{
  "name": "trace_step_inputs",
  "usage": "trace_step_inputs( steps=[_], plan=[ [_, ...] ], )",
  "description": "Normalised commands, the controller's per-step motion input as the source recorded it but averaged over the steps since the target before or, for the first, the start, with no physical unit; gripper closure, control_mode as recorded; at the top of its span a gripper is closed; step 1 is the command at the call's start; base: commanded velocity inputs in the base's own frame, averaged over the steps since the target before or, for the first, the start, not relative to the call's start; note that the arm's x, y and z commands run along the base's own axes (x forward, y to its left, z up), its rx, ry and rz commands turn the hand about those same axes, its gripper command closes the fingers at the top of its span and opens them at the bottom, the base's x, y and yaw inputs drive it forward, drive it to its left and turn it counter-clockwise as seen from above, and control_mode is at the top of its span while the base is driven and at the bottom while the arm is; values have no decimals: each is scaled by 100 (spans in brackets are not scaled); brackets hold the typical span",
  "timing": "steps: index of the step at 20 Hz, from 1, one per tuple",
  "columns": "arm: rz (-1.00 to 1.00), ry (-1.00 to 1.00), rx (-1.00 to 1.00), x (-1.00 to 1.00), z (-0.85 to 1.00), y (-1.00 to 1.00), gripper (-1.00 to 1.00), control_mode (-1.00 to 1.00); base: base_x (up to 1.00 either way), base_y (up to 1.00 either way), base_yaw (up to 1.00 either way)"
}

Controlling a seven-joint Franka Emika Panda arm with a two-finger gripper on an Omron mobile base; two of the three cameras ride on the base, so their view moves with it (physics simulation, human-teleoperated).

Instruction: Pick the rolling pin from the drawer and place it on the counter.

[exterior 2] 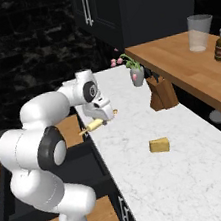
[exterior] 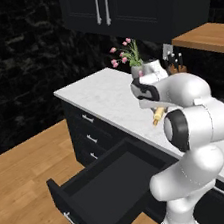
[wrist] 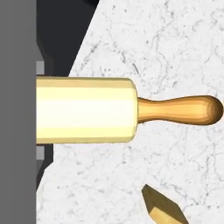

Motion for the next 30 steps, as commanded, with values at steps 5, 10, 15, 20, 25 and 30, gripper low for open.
trace_step_inputs(
  steps=[5,10,15,20,25,30],
  plan=[
    [-2,-11,2,16,-34,-1,100,-100,0,0,0],
    [0,0,2,40,-27,0,100,-100,0,0,0],
    [0,0,0,73,-39,0,100,-100,0,0,0],
    [0,0,0,76,-3,0,100,-100,0,0,0],
    [0,0,0,57,-2,0,100,-100,0,0,0],
    [0,0,0,45,-43,0,100,-100,0,0,0]
  ],
)
